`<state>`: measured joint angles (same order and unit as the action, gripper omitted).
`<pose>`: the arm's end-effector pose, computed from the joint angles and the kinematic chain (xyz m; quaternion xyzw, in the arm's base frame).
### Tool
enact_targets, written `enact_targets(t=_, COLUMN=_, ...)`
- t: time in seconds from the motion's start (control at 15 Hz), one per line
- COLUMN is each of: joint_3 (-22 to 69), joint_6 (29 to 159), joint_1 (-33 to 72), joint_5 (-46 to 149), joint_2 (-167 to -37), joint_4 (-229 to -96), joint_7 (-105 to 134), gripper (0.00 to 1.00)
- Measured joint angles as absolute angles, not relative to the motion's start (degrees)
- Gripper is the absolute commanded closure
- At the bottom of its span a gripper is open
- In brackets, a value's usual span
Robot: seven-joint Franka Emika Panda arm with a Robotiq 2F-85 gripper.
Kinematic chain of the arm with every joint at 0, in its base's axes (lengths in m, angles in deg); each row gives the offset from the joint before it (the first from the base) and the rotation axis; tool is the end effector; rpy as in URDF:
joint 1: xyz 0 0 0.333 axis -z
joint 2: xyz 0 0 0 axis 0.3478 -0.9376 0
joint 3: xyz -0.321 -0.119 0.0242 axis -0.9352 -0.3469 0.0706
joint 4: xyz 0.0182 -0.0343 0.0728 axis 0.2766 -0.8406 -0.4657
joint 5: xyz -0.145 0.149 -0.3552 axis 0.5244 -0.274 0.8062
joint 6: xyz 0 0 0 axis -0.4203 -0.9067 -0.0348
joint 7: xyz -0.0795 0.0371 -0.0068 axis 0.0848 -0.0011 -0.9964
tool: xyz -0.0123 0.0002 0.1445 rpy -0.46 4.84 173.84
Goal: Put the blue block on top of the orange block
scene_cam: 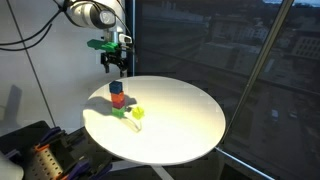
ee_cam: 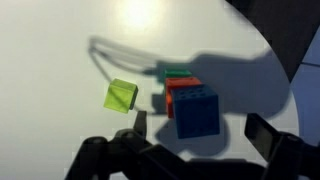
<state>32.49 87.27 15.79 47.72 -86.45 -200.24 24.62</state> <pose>0.5200 0.0853 0.3274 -0.9917 -0.1263 0.0227 0.0052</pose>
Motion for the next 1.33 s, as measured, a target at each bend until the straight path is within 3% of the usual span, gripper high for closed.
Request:
enact_targets(t=0.87, joint_3=31.12, joint_6=87.09, joint_1=16.43, joint_5=46.38, joint_2=-74.22, joint_4=-208.76, joint_7=22.19, gripper=0.00)
enact_targets(t=1.33, joint_3=31.11, joint_6=87.07, joint_1=16.35, joint_5=46.38, joint_2=-74.42, joint_4=-208.90, joint_7=22.20, gripper=0.00)
